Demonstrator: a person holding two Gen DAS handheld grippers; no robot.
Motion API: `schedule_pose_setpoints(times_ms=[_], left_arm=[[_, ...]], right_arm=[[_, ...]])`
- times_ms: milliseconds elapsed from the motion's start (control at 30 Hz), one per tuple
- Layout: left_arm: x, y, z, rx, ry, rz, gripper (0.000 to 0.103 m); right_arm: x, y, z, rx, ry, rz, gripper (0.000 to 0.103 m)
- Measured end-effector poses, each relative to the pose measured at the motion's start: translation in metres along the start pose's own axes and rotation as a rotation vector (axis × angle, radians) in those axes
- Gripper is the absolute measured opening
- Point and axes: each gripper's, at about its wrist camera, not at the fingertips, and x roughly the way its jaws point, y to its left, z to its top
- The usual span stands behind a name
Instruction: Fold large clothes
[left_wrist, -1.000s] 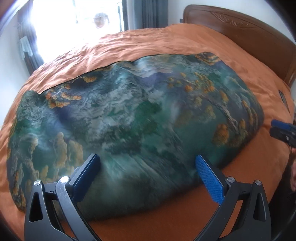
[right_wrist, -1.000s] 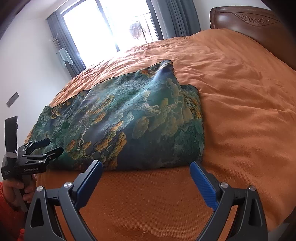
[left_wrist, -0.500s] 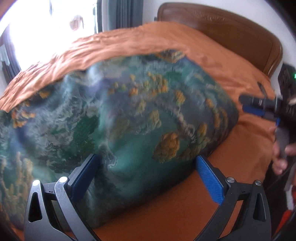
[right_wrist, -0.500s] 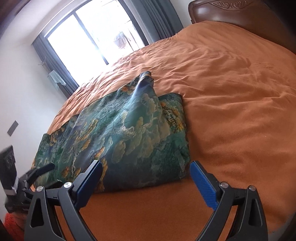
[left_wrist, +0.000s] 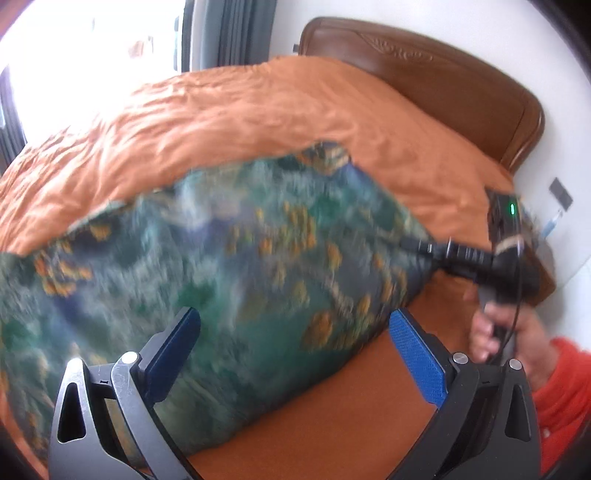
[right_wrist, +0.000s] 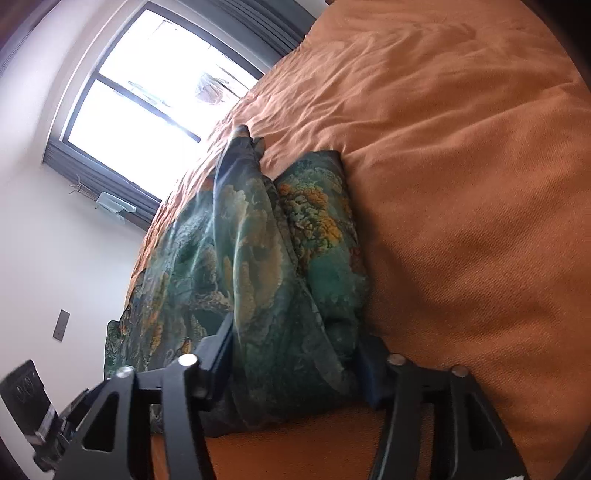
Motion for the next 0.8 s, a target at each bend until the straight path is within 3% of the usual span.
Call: schedule_pose_setpoints(times_ms=[100, 267, 433, 567, 767, 800], left_arm=[[-0.014, -0.012, 0.038, 0.019, 0.007, -0.058, 0.102], [-0.009, -0.046, 0.093, 0.067, 0.081, -0.151, 0.102], [-0.002, -0.067, 0.117, 0.104, 0.141, -0.150, 0.102], [0.000, -0.069, 0.112, 0.116, 0.201, -0.063, 0.102], [0.007, -0.066, 0.088, 0.174, 0.282, 0.166, 0.102], [0.007, -0.064, 0.084, 0.183, 0.289, 0.195, 0.097]], right_arm=[[-0.024, 0.034, -0.005, -0.149, -0.082, -0.031, 0.037], [-0.055, 0.107, -0.022, -0.427, -0.222, -0.076, 0.036], [-0.070, 0.171, -0.056, -0.686, -0.297, -0.102, 0.035], [-0.074, 0.209, -0.091, -0.873, -0.326, -0.104, 0.035], [-0.062, 0.259, -0.147, -1.132, -0.357, -0.139, 0.035], [-0.058, 0.265, -0.155, -1.172, -0.362, -0.146, 0.035]])
